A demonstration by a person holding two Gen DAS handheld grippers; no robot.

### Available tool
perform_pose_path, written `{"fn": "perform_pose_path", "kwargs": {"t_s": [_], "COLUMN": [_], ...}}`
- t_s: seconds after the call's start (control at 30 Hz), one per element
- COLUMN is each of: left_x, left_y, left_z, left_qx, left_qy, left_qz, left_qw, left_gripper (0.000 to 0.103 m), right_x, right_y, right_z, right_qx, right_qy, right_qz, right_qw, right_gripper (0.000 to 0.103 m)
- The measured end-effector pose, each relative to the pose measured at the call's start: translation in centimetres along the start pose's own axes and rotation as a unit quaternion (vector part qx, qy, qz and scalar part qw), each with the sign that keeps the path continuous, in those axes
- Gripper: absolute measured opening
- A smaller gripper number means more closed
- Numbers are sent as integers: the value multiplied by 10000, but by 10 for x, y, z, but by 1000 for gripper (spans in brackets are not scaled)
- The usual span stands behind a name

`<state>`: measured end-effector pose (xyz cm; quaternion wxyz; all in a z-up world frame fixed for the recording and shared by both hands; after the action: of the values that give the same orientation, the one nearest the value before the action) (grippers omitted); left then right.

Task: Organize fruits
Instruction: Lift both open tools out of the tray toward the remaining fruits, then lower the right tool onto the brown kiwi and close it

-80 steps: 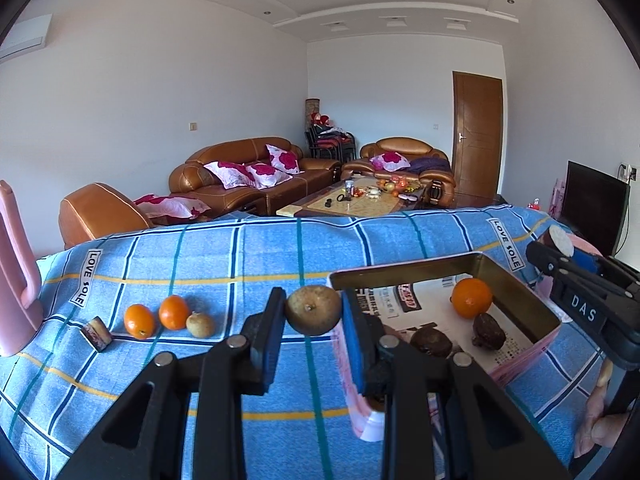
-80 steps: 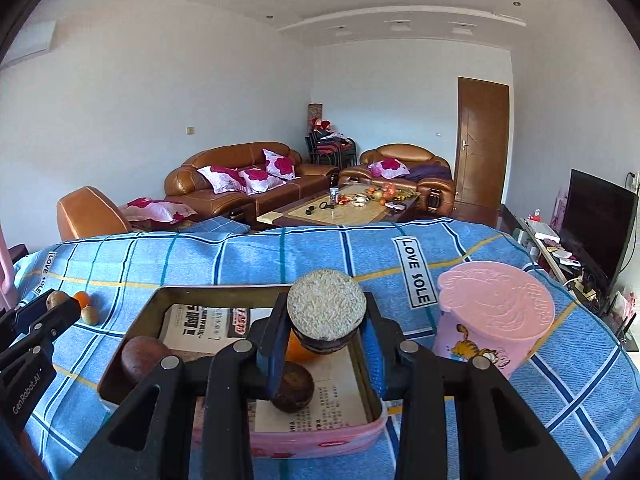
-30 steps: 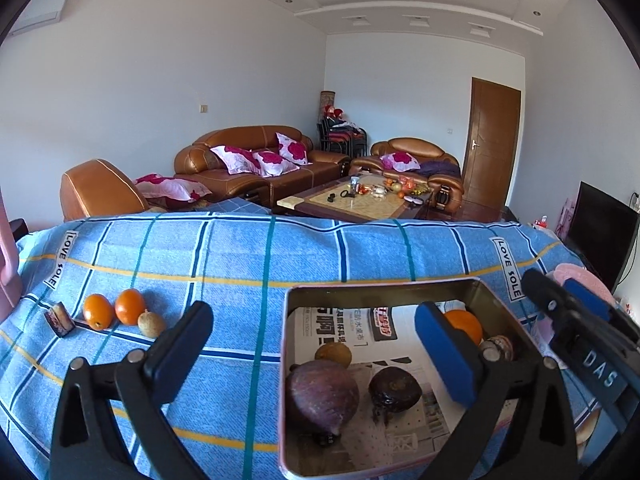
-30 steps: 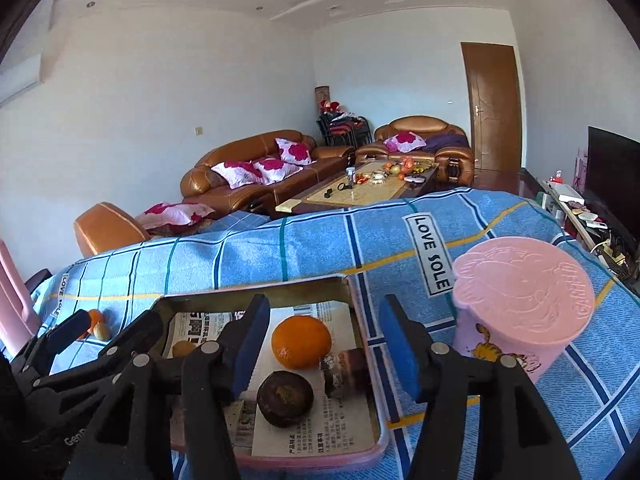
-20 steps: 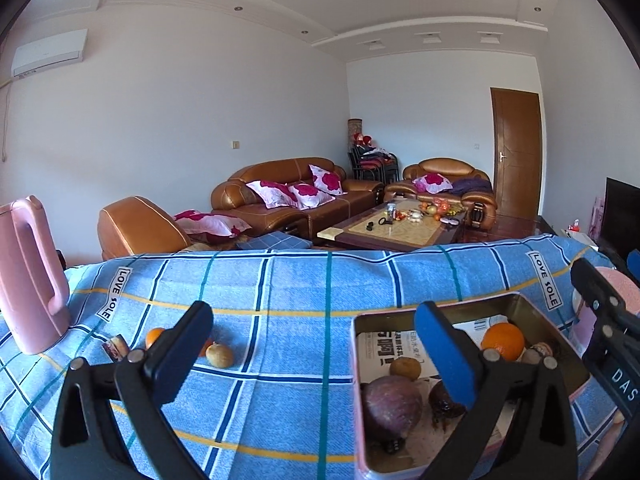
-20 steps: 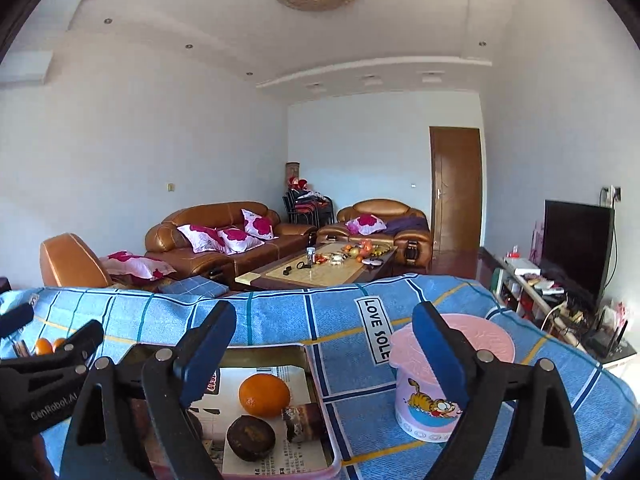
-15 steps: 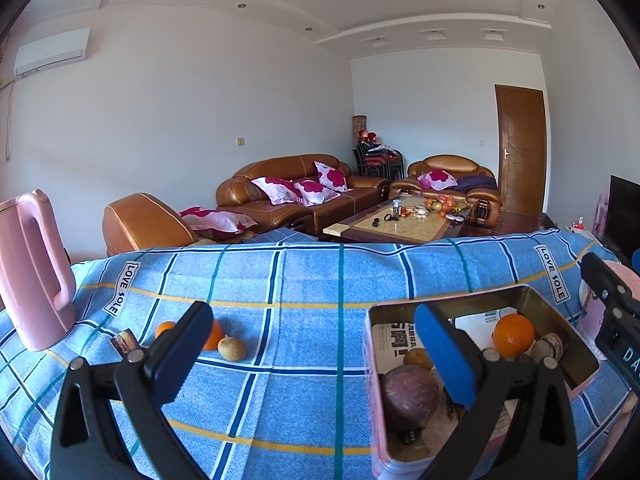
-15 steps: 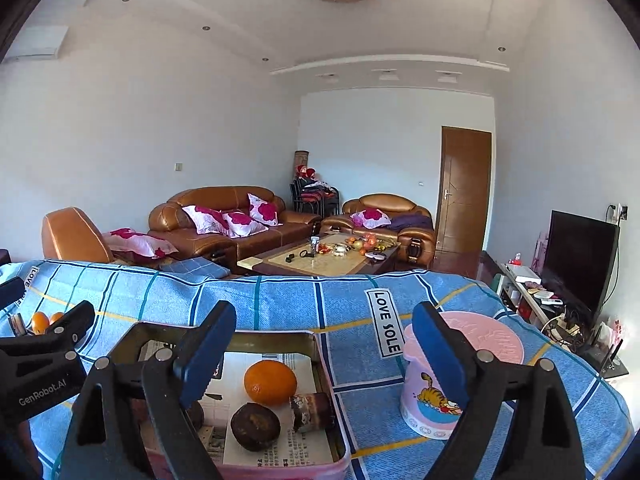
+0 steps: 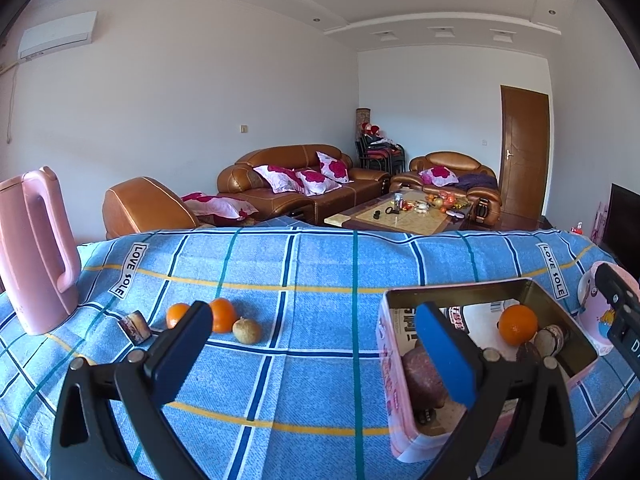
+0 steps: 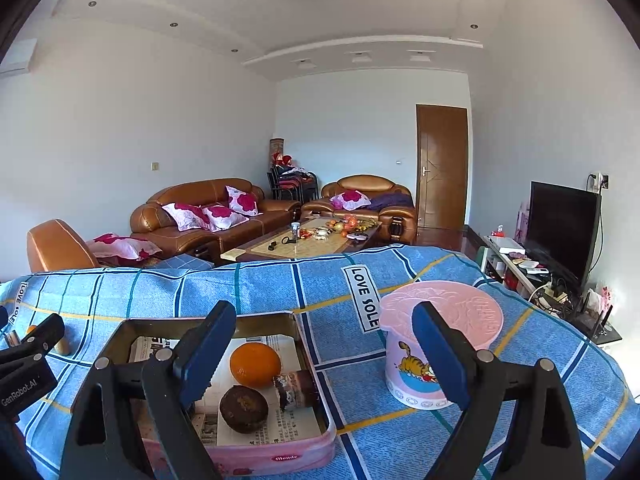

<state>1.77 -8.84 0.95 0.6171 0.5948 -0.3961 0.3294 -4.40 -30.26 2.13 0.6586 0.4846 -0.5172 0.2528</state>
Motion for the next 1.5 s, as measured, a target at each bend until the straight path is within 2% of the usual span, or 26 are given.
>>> {"fn": "perform_pose_path", "kwargs": {"t_s": [0.3,0.83,1.2,1.5], "left_x": [-3,-6,-6,-6], "left_y": [5,4,-18,-43], "left_z": [-22,-76,-142,-206], "left_qx": [-4,117,439,794], "left_qy": [-56,75,240,407], "left_qz": [26,-68,-426,-831], "left_qw": [10000,9999,9978,9925], "left_gripper": [103,103,103,103], "right_x": [-7,-15,-19,-25], "right_y": [15,29,29,18], "right_z": [-8,-82,-141,-191], "right_qx": [-56,351,730,1103], "right_qy": [-142,69,297,501], "right_qz": [-110,-272,-418,-821], "right_qw": [9998,9990,9960,9892], "right_gripper": [91,91,91,91]}}
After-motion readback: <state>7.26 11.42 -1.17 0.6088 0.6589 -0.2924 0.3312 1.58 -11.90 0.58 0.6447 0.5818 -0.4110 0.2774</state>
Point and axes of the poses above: each gripper's, at about its wrist camera, not at the fingertips, and y roughly against the way its jaws point, z to its right, x to its top, the point moved 2 cm from there along -y, roughly the way its jaws point, and after that the axes turned 6 degrees about -z, right-handed, at the moved point
